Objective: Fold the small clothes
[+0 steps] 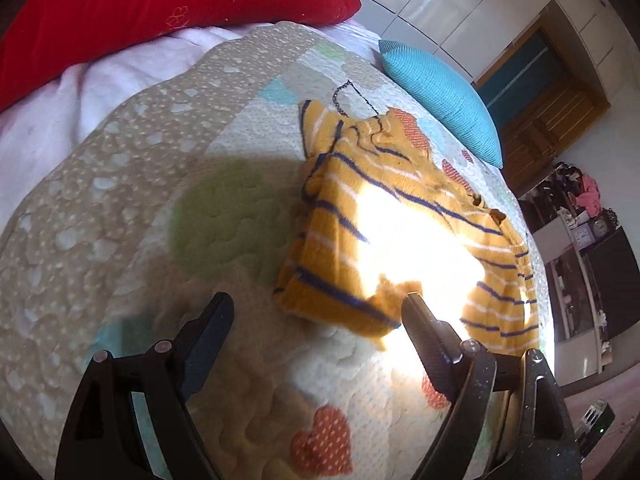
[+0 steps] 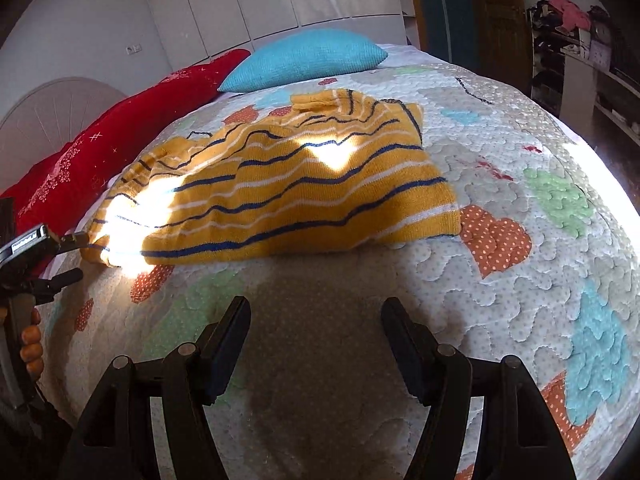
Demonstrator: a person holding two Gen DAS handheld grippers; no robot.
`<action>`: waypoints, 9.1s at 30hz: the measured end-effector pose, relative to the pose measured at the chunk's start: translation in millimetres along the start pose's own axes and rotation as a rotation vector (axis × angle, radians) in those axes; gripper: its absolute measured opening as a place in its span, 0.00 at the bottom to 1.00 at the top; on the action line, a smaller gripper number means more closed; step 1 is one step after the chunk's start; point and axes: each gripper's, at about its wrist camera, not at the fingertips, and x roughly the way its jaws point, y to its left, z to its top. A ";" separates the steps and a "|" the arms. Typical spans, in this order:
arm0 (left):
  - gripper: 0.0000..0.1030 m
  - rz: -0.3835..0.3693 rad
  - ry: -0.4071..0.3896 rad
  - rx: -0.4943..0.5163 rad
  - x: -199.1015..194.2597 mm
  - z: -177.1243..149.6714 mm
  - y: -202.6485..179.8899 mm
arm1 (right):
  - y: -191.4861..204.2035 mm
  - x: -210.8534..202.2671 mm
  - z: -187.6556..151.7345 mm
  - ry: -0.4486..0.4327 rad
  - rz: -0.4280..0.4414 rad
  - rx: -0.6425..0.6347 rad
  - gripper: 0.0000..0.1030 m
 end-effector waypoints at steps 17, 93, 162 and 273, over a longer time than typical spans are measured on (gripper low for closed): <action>0.05 -0.032 -0.006 -0.082 5.3 38.8 23.1 | -17.4 5.9 5.4 0.032 -0.088 0.008 0.70; 0.69 -0.013 0.094 0.431 -4.9 -116.8 -156.9 | -105.6 -34.4 74.5 -0.089 0.104 0.171 0.30; 0.77 -0.055 0.125 0.338 70.7 6.1 -178.5 | -51.4 108.2 180.0 0.112 0.317 0.169 0.57; 0.93 0.161 -0.058 0.537 13.3 -102.7 -206.9 | -83.6 23.4 57.0 -0.027 -0.028 0.145 0.88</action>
